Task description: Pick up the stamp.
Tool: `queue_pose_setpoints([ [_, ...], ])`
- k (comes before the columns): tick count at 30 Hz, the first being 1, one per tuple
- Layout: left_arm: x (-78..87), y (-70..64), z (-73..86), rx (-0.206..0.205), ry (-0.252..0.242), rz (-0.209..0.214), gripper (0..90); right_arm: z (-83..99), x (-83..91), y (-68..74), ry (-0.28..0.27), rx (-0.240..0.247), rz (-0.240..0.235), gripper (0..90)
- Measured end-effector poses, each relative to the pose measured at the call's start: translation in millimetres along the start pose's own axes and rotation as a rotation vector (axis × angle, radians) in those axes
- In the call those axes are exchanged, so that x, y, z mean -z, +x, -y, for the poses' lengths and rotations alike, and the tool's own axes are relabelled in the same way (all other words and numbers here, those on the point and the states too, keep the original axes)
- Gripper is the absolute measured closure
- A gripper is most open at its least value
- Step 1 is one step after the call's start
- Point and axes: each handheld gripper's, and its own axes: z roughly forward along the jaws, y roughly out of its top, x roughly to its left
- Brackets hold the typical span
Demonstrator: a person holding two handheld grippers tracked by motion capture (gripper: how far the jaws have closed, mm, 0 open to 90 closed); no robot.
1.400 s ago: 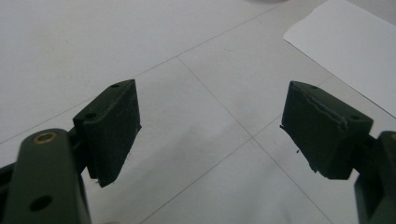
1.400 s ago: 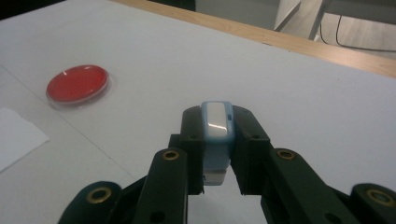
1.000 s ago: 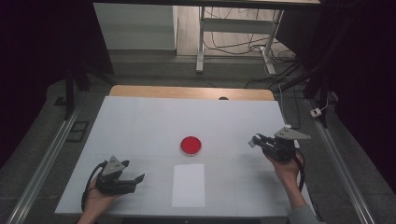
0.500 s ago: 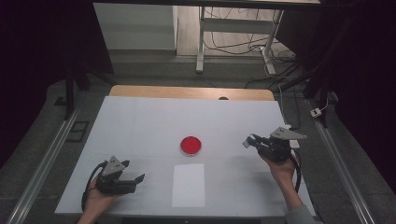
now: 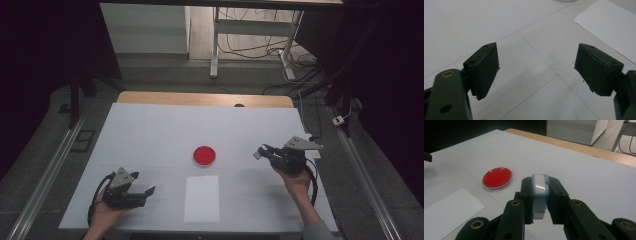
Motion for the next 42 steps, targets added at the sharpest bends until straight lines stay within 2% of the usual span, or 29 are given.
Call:
queue_pose_setpoints([
  [7, 0.1, -0.2, -0.1, 0.0, -0.001, 0.001, 19.4, -0.9, -4.6, 6.5, 0.0, -0.009, -0.026, 75.3],
  [19, -0.1, -0.3, -0.1, -0.001, -0.001, 0.002, 19.4, -2.8, -14.2, 22.8, 0.008, 0.014, -0.065, 75.3],
  [42, -0.3, -0.4, -0.6, -0.003, -0.003, 0.002, 19.3, -6.2, -26.9, 45.2, 0.008, 0.03, -0.126, 75.3],
])
